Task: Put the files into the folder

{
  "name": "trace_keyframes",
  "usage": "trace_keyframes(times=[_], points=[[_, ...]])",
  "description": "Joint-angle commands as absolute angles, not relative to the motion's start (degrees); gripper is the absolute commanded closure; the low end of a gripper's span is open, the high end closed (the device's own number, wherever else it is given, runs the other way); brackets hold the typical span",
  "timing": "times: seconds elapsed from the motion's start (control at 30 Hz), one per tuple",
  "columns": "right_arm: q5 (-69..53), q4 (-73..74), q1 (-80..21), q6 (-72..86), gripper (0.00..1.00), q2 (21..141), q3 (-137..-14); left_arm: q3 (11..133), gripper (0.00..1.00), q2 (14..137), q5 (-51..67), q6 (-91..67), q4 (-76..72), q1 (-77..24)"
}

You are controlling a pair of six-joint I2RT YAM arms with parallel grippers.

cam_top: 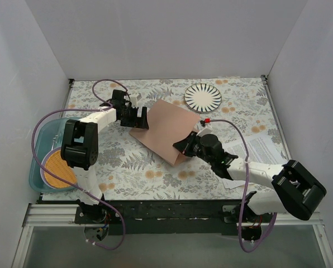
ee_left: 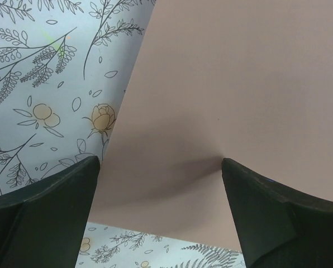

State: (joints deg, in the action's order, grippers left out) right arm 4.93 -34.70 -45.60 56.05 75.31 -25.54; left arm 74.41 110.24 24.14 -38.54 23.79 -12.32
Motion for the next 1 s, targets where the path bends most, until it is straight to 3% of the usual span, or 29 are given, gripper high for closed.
trace_keyframes(times=[0.0,0.07,0.4,0.63,0.77,0.97], points=[[14.6,-25.1,-49.7,43.5,0.99,73.6,-33.9,79.2,0.07,104.2,30.7,-39.4,31.1,-13.2],[20.7,-20.7,-51.4,39.4,0.99,72.9,-37.3,83.0,0.02,101.9,29.8,-40.9,33.8,-12.7],[50.0,-1.6,-66.1,27.4,0.99,70.6,-46.0,107.7,0.02,96.2,35.9,-43.8,51.2,2.6],[62.0,4.3,-79.1,19.2,0.99,79.4,-54.6,100.2,0.02,90.4,37.0,-41.6,53.5,3.8],[70.6,17.3,-86.9,21.7,0.99,94.5,-66.0,96.6,0.02,87.7,37.7,-41.2,53.9,3.8],[70.2,32.1,-92.0,28.5,0.99,107.6,-78.0,93.8,0.02,84.4,36.7,-39.9,55.1,4.0]])
